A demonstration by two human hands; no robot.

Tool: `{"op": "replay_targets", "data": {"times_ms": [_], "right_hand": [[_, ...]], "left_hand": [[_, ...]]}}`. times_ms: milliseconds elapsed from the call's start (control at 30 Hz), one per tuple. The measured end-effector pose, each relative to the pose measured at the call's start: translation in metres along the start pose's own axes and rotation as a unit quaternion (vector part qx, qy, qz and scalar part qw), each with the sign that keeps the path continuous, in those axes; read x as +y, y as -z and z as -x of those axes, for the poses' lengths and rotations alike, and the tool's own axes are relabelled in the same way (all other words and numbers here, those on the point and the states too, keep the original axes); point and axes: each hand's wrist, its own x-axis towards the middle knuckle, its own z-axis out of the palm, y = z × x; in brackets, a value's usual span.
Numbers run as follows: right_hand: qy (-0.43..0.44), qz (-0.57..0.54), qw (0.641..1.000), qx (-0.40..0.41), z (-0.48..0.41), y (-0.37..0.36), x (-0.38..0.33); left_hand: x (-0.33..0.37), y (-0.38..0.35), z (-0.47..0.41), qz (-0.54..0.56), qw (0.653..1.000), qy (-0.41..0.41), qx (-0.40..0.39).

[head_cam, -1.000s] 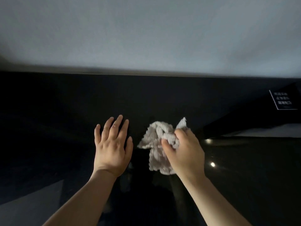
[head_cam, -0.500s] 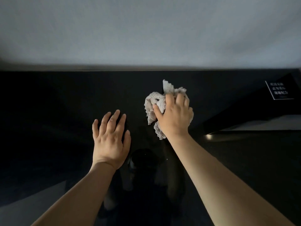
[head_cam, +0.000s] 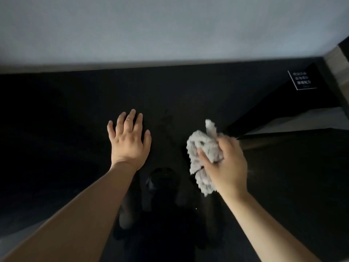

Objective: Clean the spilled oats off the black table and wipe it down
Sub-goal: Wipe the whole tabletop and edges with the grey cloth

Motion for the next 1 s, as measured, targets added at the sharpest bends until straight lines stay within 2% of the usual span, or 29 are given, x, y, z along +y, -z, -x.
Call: {"op": "replay_targets", "data": {"times_ms": [67, 167, 233, 300, 433, 567, 633, 733, 833, 867, 1000], "right_hand": [[-0.004, 0.026, 0.999, 0.031, -0.039, -0.014, 0.0], [0.009, 0.109, 0.994, -0.027, -0.054, -0.044, 0.002], [0.041, 0.142, 0.989, -0.031, -0.027, -0.049, 0.006], [0.079, 0.134, 0.987, -0.04, 0.018, -0.04, 0.007], [0.129, 0.097, 0.982, -0.101, 0.102, -0.01, 0.016], [0.128, 0.047, 0.975, -0.178, 0.126, 0.021, 0.02], [0.116, 0.015, 0.983, -0.14, 0.115, 0.033, 0.019], [0.081, 0.065, 0.992, -0.076, 0.076, 0.026, 0.022], [-0.001, 0.143, 0.982, -0.123, 0.052, -0.001, 0.02], [-0.003, 0.164, 0.979, -0.124, 0.055, -0.009, 0.019], [0.118, 0.136, 0.982, -0.05, 0.11, -0.015, 0.023]], "left_hand": [[0.0, -0.002, 0.001, -0.003, 1.0, 0.0, 0.007], [0.001, -0.004, 0.002, -0.002, 1.0, -0.003, 0.017], [0.003, -0.002, 0.002, -0.009, 1.0, -0.001, 0.01], [0.004, 0.002, 0.009, -0.002, 1.0, -0.002, 0.019], [0.014, 0.019, 0.062, 0.084, 0.994, -0.016, 0.072], [0.025, 0.023, 0.149, 0.101, 0.992, -0.038, 0.064], [0.026, 0.018, 0.186, 0.091, 0.994, -0.018, 0.05], [0.028, 0.006, 0.221, 0.054, 0.998, 0.008, 0.017], [0.028, -0.004, 0.236, 0.026, 1.0, 0.011, 0.008], [0.028, -0.006, 0.237, 0.027, 1.0, 0.012, 0.011], [0.028, -0.008, 0.238, 0.037, 0.999, 0.02, 0.021]]}}
